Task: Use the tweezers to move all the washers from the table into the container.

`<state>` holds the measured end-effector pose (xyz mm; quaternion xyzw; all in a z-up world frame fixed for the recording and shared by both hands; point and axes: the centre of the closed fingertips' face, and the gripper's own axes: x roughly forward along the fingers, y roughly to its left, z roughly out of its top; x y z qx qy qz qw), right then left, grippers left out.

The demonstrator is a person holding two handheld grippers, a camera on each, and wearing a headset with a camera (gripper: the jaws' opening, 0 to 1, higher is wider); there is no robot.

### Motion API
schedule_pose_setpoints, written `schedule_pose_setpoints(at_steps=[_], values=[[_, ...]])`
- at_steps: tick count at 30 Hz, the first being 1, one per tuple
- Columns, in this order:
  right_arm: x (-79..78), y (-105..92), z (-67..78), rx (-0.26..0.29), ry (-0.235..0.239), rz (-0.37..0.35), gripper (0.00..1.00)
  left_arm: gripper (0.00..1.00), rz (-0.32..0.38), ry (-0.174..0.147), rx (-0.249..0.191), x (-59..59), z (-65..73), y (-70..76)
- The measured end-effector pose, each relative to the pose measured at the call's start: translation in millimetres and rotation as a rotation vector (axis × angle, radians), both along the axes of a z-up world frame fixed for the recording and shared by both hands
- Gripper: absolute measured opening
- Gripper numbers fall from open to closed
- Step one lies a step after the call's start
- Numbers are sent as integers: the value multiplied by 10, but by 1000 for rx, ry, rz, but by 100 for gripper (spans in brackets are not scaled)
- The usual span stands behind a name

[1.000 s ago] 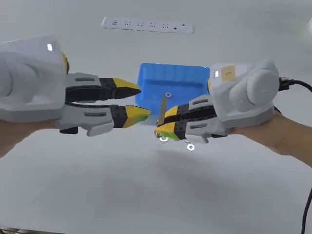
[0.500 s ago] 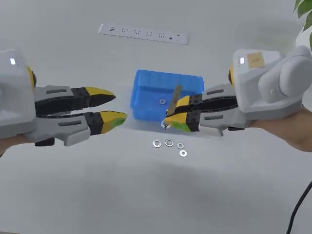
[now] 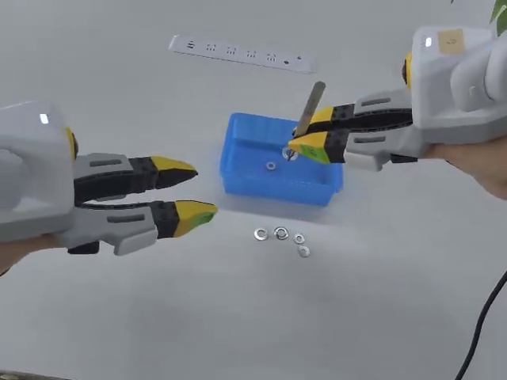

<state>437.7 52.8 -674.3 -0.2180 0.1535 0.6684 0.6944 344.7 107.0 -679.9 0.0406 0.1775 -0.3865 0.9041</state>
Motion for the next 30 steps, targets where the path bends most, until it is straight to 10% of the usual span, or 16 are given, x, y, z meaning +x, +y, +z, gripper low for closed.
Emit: schedule_pose_setpoints(at_steps=[30], values=[[372,140,-912,-105,45,-13,9,92,91,24,57,124,-122,168]])
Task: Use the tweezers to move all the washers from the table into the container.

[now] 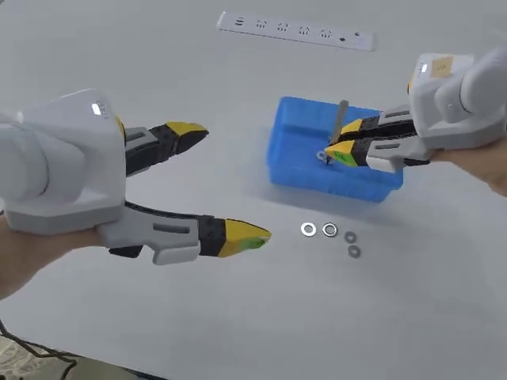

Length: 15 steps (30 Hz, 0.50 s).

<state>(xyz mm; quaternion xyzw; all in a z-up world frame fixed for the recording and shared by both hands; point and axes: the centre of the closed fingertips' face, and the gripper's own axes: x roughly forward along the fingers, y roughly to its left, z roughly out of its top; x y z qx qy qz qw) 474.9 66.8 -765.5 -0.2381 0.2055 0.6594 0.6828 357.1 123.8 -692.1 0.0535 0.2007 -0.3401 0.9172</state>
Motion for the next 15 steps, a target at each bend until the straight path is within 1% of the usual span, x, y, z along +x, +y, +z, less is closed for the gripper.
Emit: schedule_pose_setpoints(at_steps=[5,10,13,15], values=[[-5,-2,15,12,2,-1,9,93,2,-4,2,18,20,-7],[3,-25,22,12,-10,-5,10,92,2,-13,5,38,51,-30],[8,-34,56,23,-9,-11,10,92,2,-13,4,44,64,-33],[21,-39,75,23,-20,-15,10,92,-2,-4,6,36,56,-40]])
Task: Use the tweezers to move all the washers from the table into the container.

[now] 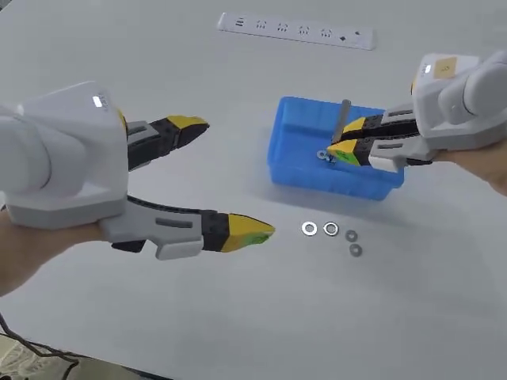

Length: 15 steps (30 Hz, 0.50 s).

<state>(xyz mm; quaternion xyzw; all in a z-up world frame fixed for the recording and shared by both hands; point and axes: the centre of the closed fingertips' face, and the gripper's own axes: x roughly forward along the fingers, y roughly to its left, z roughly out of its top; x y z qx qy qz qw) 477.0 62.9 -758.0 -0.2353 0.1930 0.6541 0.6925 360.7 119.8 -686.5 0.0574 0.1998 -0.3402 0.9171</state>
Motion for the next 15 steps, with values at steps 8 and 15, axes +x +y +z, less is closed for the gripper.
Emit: schedule_pose_setpoints(at_steps=[8,15], values=[[1,18,94,19,0,-5,9,91,-4,1,-3,6,3,-19],[-63,26,119,11,-4,21,9,88,45,-45,-38,374,168,-34]])
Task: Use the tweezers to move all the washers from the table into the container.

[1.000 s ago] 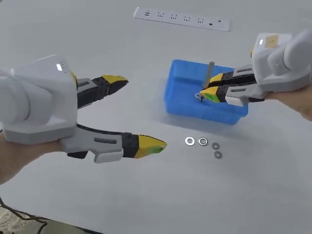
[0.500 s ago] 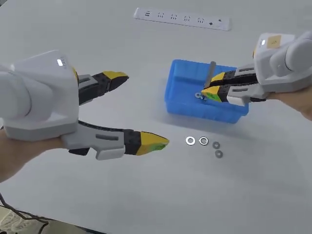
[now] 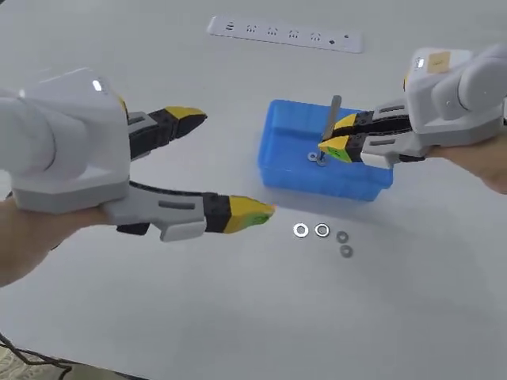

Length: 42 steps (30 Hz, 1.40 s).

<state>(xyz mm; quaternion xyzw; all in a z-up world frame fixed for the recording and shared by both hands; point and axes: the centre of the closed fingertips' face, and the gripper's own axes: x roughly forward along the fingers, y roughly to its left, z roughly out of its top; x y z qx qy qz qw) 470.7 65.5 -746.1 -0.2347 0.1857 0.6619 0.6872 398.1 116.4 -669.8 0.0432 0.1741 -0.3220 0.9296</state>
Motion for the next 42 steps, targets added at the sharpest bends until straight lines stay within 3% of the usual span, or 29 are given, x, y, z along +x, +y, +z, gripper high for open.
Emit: schedule_pose_setpoints(at_steps=[2,3,5,6,9,14,16,20,24,28,32,33,35,40,41,42], values=[[-11,2,-13,-5,3,4,9,84,16,-48,-51,212,141,-37],[-11,3,-16,-5,4,4,9,78,12,-56,-56,309,185,-62],[-13,2,-17,-5,6,3,8,64,-20,-106,-22,459,267,-135],[-15,3,-13,-3,8,3,8,58,-42,-111,-21,509,270,-171],[-13,-1,-9,-6,5,9,8,57,-115,-98,-61,634,265,-357],[-12,8,20,-13,-12,20,8,56,-204,-60,-26,800,86,-546],[-13,8,27,-15,-18,25,8,52,-234,-46,-22,805,51,-590],[-4,-4,33,-15,-17,27,8,33,-306,-39,-7,779,26,-677],[22,-30,51,-7,-15,12,8,31,-340,-41,-11,773,37,-750],[19,-41,54,-5,-14,11,8,22,-376,-52,-23,738,77,-823],[13,-47,62,-3,-12,13,8,9,-420,-53,1,667,76,-904],[3,-49,60,-4,-11,18,8,8,-420,-65,9,674,88,-907],[-6,-50,62,-4,-11,22,8,8,-444,-53,9,648,84,-916],[-44,-68,39,-21,-19,42,9,5,-495,-72,84,589,68,-938],[-50,-71,40,-21,-19,43,9,4,-483,-104,123,633,76,-906],[-47,-72,57,-15,-25,40,10,4,-494,-82,93,599,89,-923]])
